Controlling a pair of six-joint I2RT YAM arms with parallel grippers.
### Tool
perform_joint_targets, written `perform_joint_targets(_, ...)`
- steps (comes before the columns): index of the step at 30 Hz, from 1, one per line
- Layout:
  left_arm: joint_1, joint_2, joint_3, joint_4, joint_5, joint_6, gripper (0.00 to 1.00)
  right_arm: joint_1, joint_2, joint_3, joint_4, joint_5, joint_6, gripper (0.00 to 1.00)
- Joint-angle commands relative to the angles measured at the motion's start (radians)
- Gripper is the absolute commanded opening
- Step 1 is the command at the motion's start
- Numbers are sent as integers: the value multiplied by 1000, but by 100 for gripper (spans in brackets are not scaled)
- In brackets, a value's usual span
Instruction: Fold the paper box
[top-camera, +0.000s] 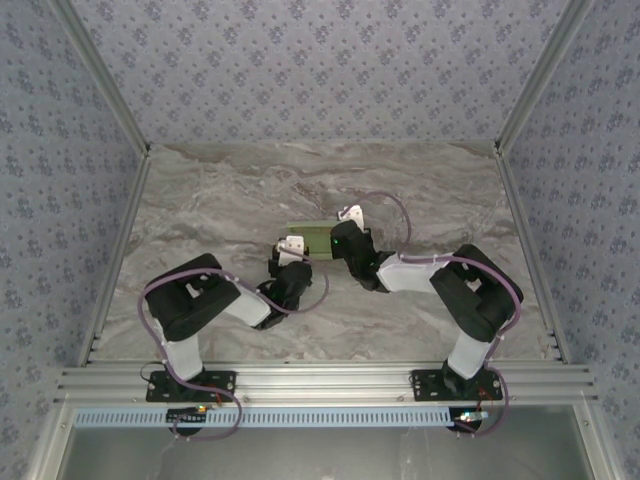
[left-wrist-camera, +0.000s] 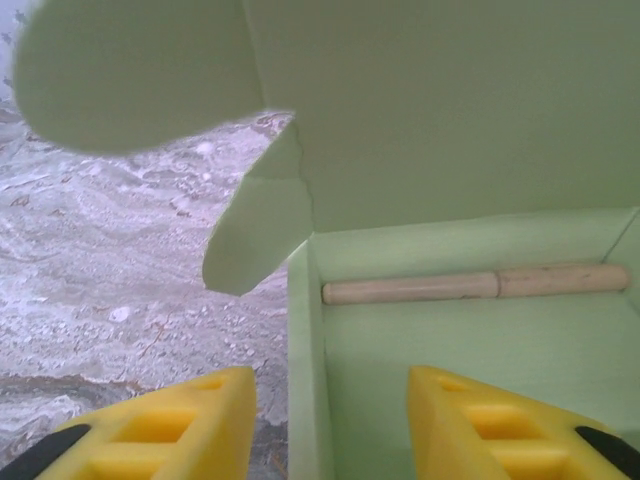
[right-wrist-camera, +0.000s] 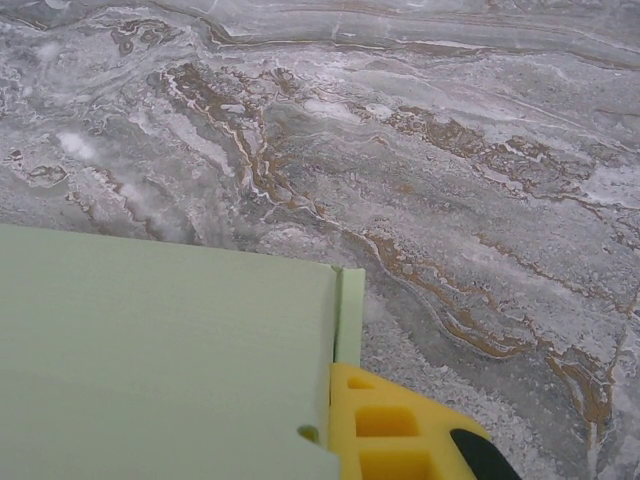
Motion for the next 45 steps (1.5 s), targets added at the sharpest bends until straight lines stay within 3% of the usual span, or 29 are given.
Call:
perform_joint_targets(1,-1,-73,-11,-77,50,-27,47,7,6,-3,-128,13,8,0)
perform_joint_targets(5,0,-150,-31,-133,99,-41,50,8,4,0,-136,23,4,0)
perform_joint_targets(9,29,-330,-58,-320,202,-90,51,8,0,9,-150,27,-4,0)
perform_joint_targets(15,186,-632,-23,-660,474,-153,51,8,-5,11,-147,30,-17,0)
perform_joint_targets(20,314,-723,62,-796,631,-176,52,8,-3,10,-138,29,-23,0)
perform_joint_targets(26,472,-661,106,-856,753,-223,52,5,-3,12,-144,23,-26,0)
perform_joint_targets(27,500,-649,87,-835,813,-205,52,5,-5,14,-148,22,-27,0)
perform_joint_targets(31,586,-604,-9,-658,1098,-48,62,-5,-8,24,-168,3,-38,0)
perform_joint_targets(34,588,-529,24,-665,1184,89,65,-22,-7,50,-201,-36,-55,0)
perform_joint_targets(45,588,-262,129,-534,1157,213,68,-62,5,138,-301,-134,-97,0)
